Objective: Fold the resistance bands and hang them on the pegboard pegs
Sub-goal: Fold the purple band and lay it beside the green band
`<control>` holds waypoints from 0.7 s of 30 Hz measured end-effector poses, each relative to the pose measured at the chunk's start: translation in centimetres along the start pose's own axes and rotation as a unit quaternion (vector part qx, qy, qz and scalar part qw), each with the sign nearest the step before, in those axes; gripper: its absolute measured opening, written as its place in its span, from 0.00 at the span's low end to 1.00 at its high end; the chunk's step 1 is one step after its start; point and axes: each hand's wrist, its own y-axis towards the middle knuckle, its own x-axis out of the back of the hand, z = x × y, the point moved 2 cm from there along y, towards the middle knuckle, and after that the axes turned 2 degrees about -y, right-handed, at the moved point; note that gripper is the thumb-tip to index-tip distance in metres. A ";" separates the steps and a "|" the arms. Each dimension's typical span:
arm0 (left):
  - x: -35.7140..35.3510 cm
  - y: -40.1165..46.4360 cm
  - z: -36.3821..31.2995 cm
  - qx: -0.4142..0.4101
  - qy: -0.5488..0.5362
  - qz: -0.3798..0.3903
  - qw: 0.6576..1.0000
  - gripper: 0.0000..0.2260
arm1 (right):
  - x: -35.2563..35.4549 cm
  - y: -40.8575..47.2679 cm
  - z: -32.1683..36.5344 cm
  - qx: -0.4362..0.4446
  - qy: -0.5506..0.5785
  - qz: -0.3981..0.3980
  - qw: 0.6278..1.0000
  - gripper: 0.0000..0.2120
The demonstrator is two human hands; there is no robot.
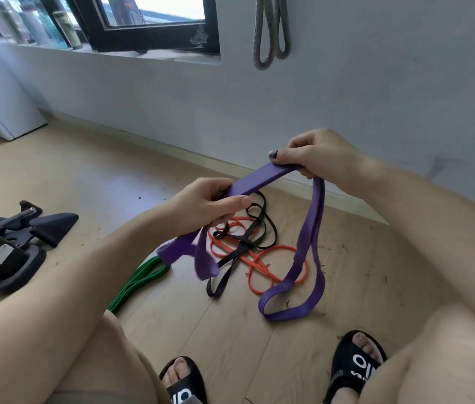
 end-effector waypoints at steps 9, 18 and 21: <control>0.7 -0.3 1.7 0.067 0.007 0.040 0.997 0.12 | 1.7 0.2 -1.9 -0.030 0.012 -0.021 0.999 0.19; 2.2 0.1 2.7 0.079 0.234 -0.058 0.967 0.13 | -0.5 -0.6 -2.1 -0.082 -0.112 0.106 0.985 0.22; 2.2 0.1 2.2 0.058 0.248 -0.071 0.964 0.14 | -1.8 -1.0 -1.3 -0.092 -0.110 0.184 0.972 0.25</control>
